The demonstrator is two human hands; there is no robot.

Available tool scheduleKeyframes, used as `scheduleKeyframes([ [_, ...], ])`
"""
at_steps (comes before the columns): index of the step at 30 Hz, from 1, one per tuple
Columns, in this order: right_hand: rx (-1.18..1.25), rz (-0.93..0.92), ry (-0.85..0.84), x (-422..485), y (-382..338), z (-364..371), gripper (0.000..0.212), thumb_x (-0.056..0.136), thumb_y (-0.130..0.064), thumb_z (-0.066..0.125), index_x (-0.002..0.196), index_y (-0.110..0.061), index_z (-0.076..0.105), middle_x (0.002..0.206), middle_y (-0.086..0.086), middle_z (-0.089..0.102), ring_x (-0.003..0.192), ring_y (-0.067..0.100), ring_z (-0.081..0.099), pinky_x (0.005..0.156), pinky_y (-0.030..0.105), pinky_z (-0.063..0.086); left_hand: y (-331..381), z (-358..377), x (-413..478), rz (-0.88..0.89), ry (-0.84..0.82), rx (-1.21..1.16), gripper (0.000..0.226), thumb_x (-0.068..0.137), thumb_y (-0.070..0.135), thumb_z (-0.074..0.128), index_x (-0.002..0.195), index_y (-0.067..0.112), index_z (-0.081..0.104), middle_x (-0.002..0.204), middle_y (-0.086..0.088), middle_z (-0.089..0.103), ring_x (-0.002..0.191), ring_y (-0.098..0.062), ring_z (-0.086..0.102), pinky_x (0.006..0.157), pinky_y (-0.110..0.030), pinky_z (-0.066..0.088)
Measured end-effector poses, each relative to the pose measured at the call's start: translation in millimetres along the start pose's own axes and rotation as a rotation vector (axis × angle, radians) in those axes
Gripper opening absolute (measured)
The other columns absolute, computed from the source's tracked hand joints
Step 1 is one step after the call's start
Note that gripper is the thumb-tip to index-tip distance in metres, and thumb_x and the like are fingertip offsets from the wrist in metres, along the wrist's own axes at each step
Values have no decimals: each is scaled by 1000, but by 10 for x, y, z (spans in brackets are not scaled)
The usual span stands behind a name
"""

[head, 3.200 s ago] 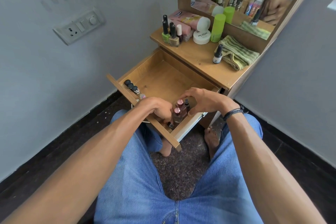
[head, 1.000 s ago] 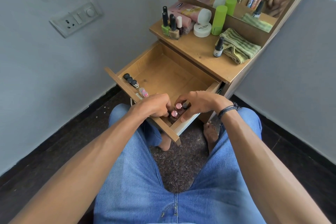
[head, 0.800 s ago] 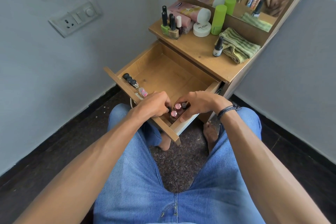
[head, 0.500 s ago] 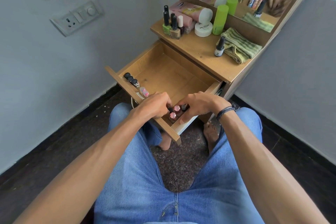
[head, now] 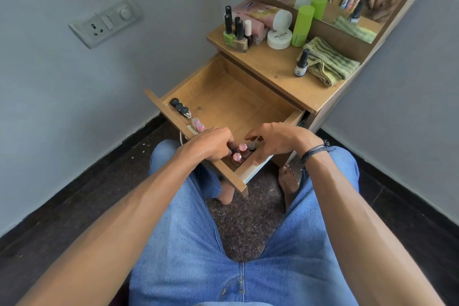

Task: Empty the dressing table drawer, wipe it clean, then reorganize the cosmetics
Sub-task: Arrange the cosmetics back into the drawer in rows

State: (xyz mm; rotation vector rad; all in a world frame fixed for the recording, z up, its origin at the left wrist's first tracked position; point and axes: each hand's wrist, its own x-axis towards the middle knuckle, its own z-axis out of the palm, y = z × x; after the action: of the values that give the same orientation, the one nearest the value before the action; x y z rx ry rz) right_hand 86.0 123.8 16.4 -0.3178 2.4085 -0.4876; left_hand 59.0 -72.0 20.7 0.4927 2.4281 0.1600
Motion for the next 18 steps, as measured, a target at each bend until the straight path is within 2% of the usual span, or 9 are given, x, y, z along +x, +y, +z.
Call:
scheduleKeyframes([
  [5, -41, 21, -5, 1, 53, 8, 84, 75, -45, 85, 148, -25, 49, 142, -2, 59, 126, 25, 56, 106, 44, 46, 9, -27, 20, -15, -76, 6, 31, 95, 26, 70, 125, 31, 68, 126, -6, 67, 112, -26, 62, 85, -33, 45],
  [8, -56, -11, 4, -11, 35, 12, 81, 75, -48, 84, 146, -26, 51, 139, -4, 61, 124, 24, 56, 108, 42, 42, 16, -47, 16, -11, -83, -1, 31, 96, 23, 68, 127, 28, 68, 126, -5, 67, 111, -25, 61, 83, -30, 43],
  [14, -16, -50, 20, -22, -29, 48, 60, 80, -57, 76, 133, -33, 63, 117, -9, 69, 106, 20, 61, 96, 41, 48, 7, -76, -8, -17, -84, -40, 28, 96, 19, 67, 122, 27, 71, 122, -4, 70, 111, -23, 63, 95, -34, 51],
  [16, 28, -62, 9, -42, -38, 32, 49, 89, -54, 70, 130, -28, 67, 113, -7, 71, 102, 19, 63, 91, 39, 50, -8, -85, -6, -17, -88, -64, 29, 95, 19, 68, 124, 27, 71, 121, -4, 71, 109, -23, 64, 97, -36, 52],
  [18, 77, -72, 0, -64, -27, -6, 42, 95, -47, 65, 129, -24, 69, 115, -5, 72, 103, 20, 63, 93, 40, 51, -26, -100, -9, -19, -88, -101, 31, 96, 18, 68, 126, 25, 70, 122, -4, 71, 111, -21, 64, 99, -36, 51],
])
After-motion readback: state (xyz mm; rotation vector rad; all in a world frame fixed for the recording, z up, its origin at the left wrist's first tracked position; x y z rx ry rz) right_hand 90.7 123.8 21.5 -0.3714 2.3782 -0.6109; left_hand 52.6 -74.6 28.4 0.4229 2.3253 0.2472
